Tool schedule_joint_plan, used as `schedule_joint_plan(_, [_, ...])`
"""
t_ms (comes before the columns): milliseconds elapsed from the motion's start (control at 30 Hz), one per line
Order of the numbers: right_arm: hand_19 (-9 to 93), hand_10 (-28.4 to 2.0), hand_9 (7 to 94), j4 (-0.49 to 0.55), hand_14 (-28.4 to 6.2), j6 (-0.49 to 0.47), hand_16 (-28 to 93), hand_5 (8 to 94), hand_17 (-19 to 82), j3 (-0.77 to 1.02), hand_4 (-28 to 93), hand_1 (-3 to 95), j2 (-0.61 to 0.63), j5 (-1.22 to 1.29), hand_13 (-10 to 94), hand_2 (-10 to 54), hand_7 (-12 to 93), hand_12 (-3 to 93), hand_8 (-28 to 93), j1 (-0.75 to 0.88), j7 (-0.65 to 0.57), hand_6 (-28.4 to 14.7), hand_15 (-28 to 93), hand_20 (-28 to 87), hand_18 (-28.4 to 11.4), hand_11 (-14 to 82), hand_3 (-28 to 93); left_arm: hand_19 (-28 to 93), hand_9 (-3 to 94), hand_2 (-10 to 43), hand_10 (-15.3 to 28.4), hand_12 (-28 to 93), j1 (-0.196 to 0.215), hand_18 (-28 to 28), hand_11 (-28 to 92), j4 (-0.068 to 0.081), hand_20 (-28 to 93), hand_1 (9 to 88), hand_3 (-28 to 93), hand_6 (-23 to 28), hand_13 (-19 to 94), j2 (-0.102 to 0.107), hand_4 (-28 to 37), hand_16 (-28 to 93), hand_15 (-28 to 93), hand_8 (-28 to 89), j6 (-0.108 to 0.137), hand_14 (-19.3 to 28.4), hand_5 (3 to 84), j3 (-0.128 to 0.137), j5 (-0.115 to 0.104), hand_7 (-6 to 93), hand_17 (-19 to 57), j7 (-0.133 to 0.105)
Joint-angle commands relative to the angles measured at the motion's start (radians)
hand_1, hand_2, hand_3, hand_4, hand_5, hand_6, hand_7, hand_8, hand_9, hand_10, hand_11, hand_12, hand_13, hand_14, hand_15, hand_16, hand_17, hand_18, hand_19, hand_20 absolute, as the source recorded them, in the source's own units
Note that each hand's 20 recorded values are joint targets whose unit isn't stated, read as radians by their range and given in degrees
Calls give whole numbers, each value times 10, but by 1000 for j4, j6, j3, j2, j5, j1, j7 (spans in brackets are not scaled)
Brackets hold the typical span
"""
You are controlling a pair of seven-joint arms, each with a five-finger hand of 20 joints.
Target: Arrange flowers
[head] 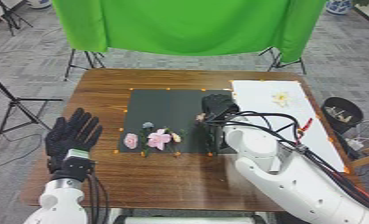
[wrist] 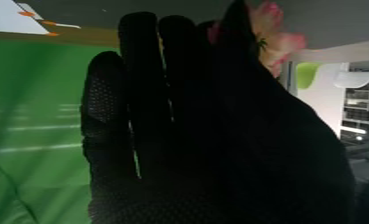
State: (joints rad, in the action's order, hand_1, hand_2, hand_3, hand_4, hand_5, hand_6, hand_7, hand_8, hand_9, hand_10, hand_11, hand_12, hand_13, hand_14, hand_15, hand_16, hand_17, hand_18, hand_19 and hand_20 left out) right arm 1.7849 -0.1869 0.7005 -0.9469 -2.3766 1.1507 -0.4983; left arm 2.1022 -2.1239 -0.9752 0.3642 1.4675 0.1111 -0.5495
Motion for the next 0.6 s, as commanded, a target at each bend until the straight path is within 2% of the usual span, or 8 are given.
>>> schedule_joint_plan(33, [709, -111, 767, 21, -95, -18, 268, 696, 270, 11, -283, 578, 14, -18, 653, -34, 153, 245, -14, 12, -4, -11, 203, 330, -196, 101, 693, 384, 379, 169, 160, 119, 7, 150, 309, -10, 89, 270, 737, 103, 279, -2, -283, -88, 469, -94, 33, 173, 451, 3, -22, 191, -60, -11])
schedule_joint_plan(167, [707, -112, 752, 35, -102, -47, 241, 663, 267, 27, -283, 556, 12, -2, 645, -87, 156, 236, -59, 32, -8, -10, 219, 315, -201, 105, 747, 389, 385, 171, 160, 119, 7, 151, 312, -12, 91, 272, 740, 105, 284, -2, -283, -88, 474, -94, 46, 172, 457, 3, -37, 196, -59, -28])
schedule_joint_plan(200, [707, -116, 745, 38, -104, -53, 231, 654, 264, 32, -283, 555, 12, -4, 642, -92, 158, 228, -90, 38, -6, -8, 225, 309, -202, 110, 754, 390, 385, 171, 160, 119, 7, 151, 314, -11, 91, 271, 742, 104, 284, -5, -283, -88, 475, -94, 46, 172, 457, 5, -34, 197, -59, -19])
schedule_joint_plan(267, [700, -117, 737, 43, -106, -58, 223, 649, 262, 33, -283, 554, 10, 0, 637, -94, 155, 222, -120, 36, -5, -8, 228, 302, -203, 113, 762, 392, 386, 171, 160, 119, 9, 151, 315, -13, 91, 271, 742, 104, 286, -4, -283, -89, 476, -95, 52, 172, 457, 4, -45, 199, -58, -29])
schedule_joint_plan(333, [695, -118, 729, 48, -110, -67, 204, 646, 258, 40, -283, 548, 11, 7, 634, -95, 157, 215, -126, 37, -4, -9, 233, 296, -203, 121, 771, 393, 386, 171, 160, 118, 4, 151, 316, -11, 90, 272, 744, 104, 286, -6, -283, -90, 477, -96, 46, 172, 458, 3, -58, 200, -58, -29])
schedule_joint_plan(400, [684, -121, 723, 52, -111, -73, 194, 643, 255, 48, -283, 540, 8, 15, 630, -95, 157, 203, -128, 41, -5, -10, 237, 290, -202, 130, 786, 395, 385, 170, 161, 117, 3, 151, 316, -13, 91, 272, 744, 104, 286, -6, -283, -91, 478, -97, 56, 172, 458, 0, -62, 201, -58, -33])
schedule_joint_plan(533, [668, -132, 696, 65, -115, -103, 183, 623, 248, 62, -283, 515, 7, 26, 620, -95, 153, 167, -129, 47, -2, -16, 240, 281, -203, 148, 813, 396, 383, 168, 160, 116, 4, 151, 317, -14, 90, 272, 747, 104, 285, -6, -283, -92, 480, -98, 59, 171, 454, 0, -63, 203, -58, -35])
schedule_joint_plan(600, [665, -139, 681, 73, -117, -105, 182, 610, 245, 68, -283, 504, 8, 29, 612, -95, 148, 161, -128, 51, 0, -22, 239, 280, -202, 146, 814, 398, 359, 166, 155, 118, 2, 152, 318, -17, 91, 272, 749, 103, 280, -5, -283, -92, 482, -100, 81, 171, 443, -4, -67, 207, -59, -42])
